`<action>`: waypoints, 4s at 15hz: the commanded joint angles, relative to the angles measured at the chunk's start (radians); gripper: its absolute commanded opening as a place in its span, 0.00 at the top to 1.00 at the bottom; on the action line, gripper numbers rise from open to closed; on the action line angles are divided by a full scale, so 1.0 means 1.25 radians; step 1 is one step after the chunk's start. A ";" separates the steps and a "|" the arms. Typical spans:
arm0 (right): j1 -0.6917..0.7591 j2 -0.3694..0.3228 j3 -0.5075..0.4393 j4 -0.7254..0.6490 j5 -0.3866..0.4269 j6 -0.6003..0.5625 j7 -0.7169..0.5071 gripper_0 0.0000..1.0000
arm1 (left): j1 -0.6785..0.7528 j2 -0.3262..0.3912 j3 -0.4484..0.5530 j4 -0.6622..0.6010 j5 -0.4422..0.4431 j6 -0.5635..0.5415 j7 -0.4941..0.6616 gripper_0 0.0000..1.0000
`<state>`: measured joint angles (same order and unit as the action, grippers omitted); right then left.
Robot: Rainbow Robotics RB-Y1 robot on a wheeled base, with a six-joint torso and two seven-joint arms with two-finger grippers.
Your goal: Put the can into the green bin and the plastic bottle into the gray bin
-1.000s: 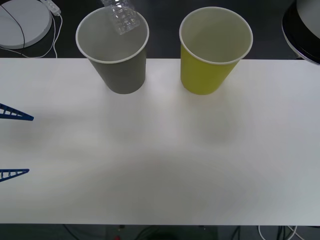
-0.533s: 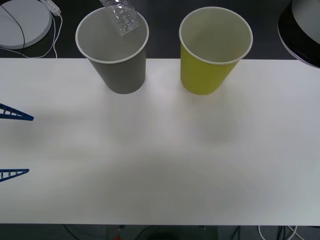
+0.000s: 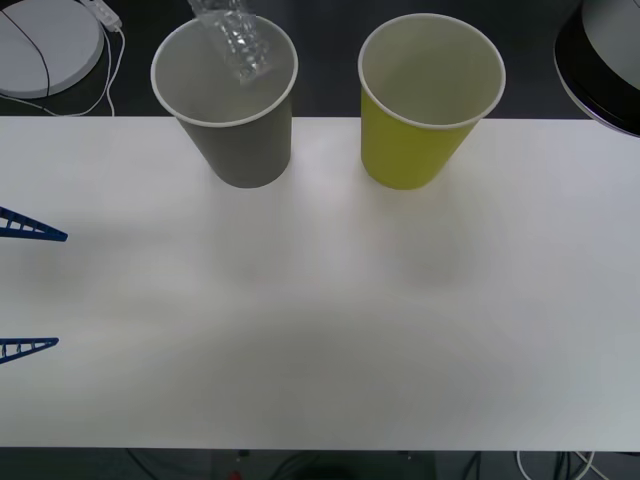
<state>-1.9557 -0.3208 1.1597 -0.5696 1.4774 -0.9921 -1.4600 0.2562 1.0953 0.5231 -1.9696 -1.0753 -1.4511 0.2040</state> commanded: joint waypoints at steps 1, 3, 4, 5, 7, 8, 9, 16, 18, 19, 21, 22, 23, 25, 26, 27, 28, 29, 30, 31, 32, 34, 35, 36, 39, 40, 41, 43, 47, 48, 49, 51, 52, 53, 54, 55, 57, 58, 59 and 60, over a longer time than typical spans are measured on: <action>0.000 0.001 0.000 0.003 -0.003 0.006 0.008 0.00 | 0.000 0.000 0.000 0.000 0.000 0.000 0.000 0.00; 0.000 0.001 0.000 0.003 -0.004 0.006 0.008 0.00 | 0.000 0.000 0.000 0.000 0.000 0.000 0.000 0.00; 0.000 0.000 0.000 0.003 -0.004 0.006 0.008 0.00 | 0.000 0.000 0.000 0.000 0.000 0.000 0.000 0.00; 0.000 0.000 0.000 0.003 -0.004 0.006 0.010 0.00 | 0.000 0.000 0.000 0.000 0.000 0.000 0.000 0.00; 0.000 0.000 0.000 0.003 -0.004 0.007 0.010 0.00 | 0.000 0.000 0.000 0.000 0.000 0.000 0.000 0.00; 0.001 0.000 0.000 0.002 -0.005 0.006 0.011 0.00 | 0.000 0.000 0.000 0.000 0.000 0.000 0.000 0.00; 0.001 0.000 0.000 0.003 -0.009 0.006 0.013 0.00 | 0.000 0.000 0.000 0.000 0.000 0.000 0.000 0.00; 0.037 -0.070 -0.005 -0.095 -0.052 0.006 0.029 0.00 | 0.000 0.000 0.000 0.000 0.000 0.000 0.000 0.00; 0.056 -0.102 -0.017 -0.143 -0.058 0.006 0.034 0.00 | 0.000 0.000 0.000 0.000 0.000 0.000 0.000 0.00; 0.065 -0.116 -0.021 -0.165 -0.061 0.006 0.039 0.00 | 0.000 0.000 0.000 0.000 0.000 0.000 0.000 0.00; 0.085 -0.150 -0.032 -0.219 -0.070 0.006 0.041 0.00 | 0.000 0.000 0.000 0.000 0.000 0.000 0.000 0.00; 0.092 -0.164 -0.037 -0.241 -0.073 0.006 0.045 0.00 | 0.000 0.000 0.000 0.000 0.000 0.000 0.000 0.00; 0.104 -0.184 -0.044 -0.272 -0.079 0.007 0.049 0.00 | 0.000 0.000 0.000 0.000 0.000 0.000 0.000 0.00; 0.125 -0.213 -0.053 -0.320 -0.086 0.007 0.057 0.00 | 0.000 0.000 0.000 0.000 0.000 0.000 0.000 0.00; 0.135 -0.234 -0.055 -0.353 -0.091 0.009 0.062 0.00 | 0.000 0.000 0.000 0.000 0.000 0.000 0.000 0.00; 0.146 -0.249 -0.058 -0.378 -0.095 0.014 0.061 0.00 | 0.000 0.000 0.000 0.000 0.000 0.000 0.000 0.00; 0.158 -0.261 -0.063 -0.403 -0.098 0.021 0.065 0.00 | 0.000 0.000 0.000 0.000 0.000 0.000 0.000 0.00; 0.175 -0.282 -0.068 -0.432 -0.108 0.025 0.082 0.00 | 0.000 0.000 0.000 0.000 0.000 0.000 0.000 0.00; 0.186 -0.298 -0.072 -0.454 -0.112 0.027 0.088 0.00 | 0.000 0.000 0.000 0.000 0.000 0.000 0.000 0.00; 0.201 -0.316 -0.080 -0.483 -0.115 0.028 0.093 0.00 | 0.000 0.000 0.000 0.000 0.000 0.000 0.000 0.00; 0.216 -0.332 -0.086 -0.509 -0.117 0.032 0.098 0.00 | 0.000 0.000 0.000 0.000 0.000 0.000 0.000 0.00; 0.253 -0.372 -0.102 -0.565 -0.131 0.043 0.129 0.00 | 0.000 0.000 0.000 0.000 0.000 0.000 0.000 0.00; 0.269 -0.389 -0.102 -0.589 -0.151 0.052 0.145 0.00 | 0.000 0.000 0.000 0.000 0.000 0.000 0.000 0.00; 0.290 -0.416 -0.102 -0.617 -0.179 0.070 0.176 0.00 | 0.000 0.000 0.000 0.000 0.000 0.000 0.000 0.00; 0.339 -0.477 -0.102 -0.694 -0.222 0.104 0.234 0.00 | 0.000 0.000 0.000 0.000 0.000 0.000 0.000 0.00; 0.356 -0.498 -0.103 -0.717 -0.227 0.115 0.253 0.00 | 0.000 0.000 0.000 0.000 0.000 0.000 0.000 0.00; 0.371 -0.517 -0.103 -0.741 -0.238 0.129 0.270 0.00 | 0.000 0.000 0.000 0.000 0.000 0.000 0.000 0.00; 0.409 -0.558 -0.112 -0.806 -0.244 0.153 0.283 0.00 | 0.000 0.000 0.000 0.000 0.000 0.000 0.000 0.00; 0.497 -0.616 -0.171 -0.904 -0.243 0.157 0.313 0.00 | 0.000 0.000 0.000 0.000 0.000 0.000 0.000 0.00; 0.531 -0.629 -0.195 -0.932 -0.243 0.157 0.324 0.00 | 0.000 0.000 0.000 0.000 0.000 0.000 0.000 0.00; 0.557 -0.640 -0.212 -0.953 -0.244 0.157 0.331 0.00 | 0.000 0.000 0.000 0.000 0.000 0.000 0.000 0.00; 0.606 -0.667 -0.244 -1.000 -0.244 0.158 0.351 0.00 | 0.000 0.000 0.000 0.000 0.000 0.000 0.000 0.00; 0.625 -0.679 -0.255 -1.019 -0.244 0.163 0.357 0.00 | 0.000 0.000 0.000 0.000 0.000 0.000 0.000 0.00; 0.648 -0.692 -0.265 -1.039 -0.247 0.170 0.365 0.00 | 0.000 0.000 0.000 0.000 0.000 0.000 0.000 0.00; 0.680 -0.704 -0.284 -1.062 -0.248 0.174 0.376 0.00 | 0.000 0.000 0.000 0.000 0.000 0.000 0.000 0.00; 0.704 -0.713 -0.302 -1.076 -0.248 0.174 0.385 0.00 | 0.000 0.000 0.000 0.000 0.000 0.000 0.000 0.00; 0.761 -0.730 -0.339 -1.106 -0.250 0.174 0.423 0.00 | 0.000 0.000 0.000 0.000 0.000 0.000 0.000 0.00; 0.785 -0.740 -0.352 -1.111 -0.270 0.174 0.457 0.00 | 0.000 0.000 0.000 0.000 0.000 0.000 0.000 0.00; 0.809 -0.748 -0.362 -1.114 -0.296 0.174 0.499 0.00 | 0.000 0.000 0.000 0.000 0.000 0.000 0.000 0.00; 0.834 -0.763 -0.369 -1.119 -0.324 0.174 0.551 0.00 | 0.000 0.000 0.000 0.000 0.000 0.000 0.000 0.00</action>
<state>-0.9354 -1.2624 0.7050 -1.9640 1.0984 -0.7746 -0.8169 0.2562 1.0953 0.5231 -1.9696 -1.0753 -1.4511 0.2040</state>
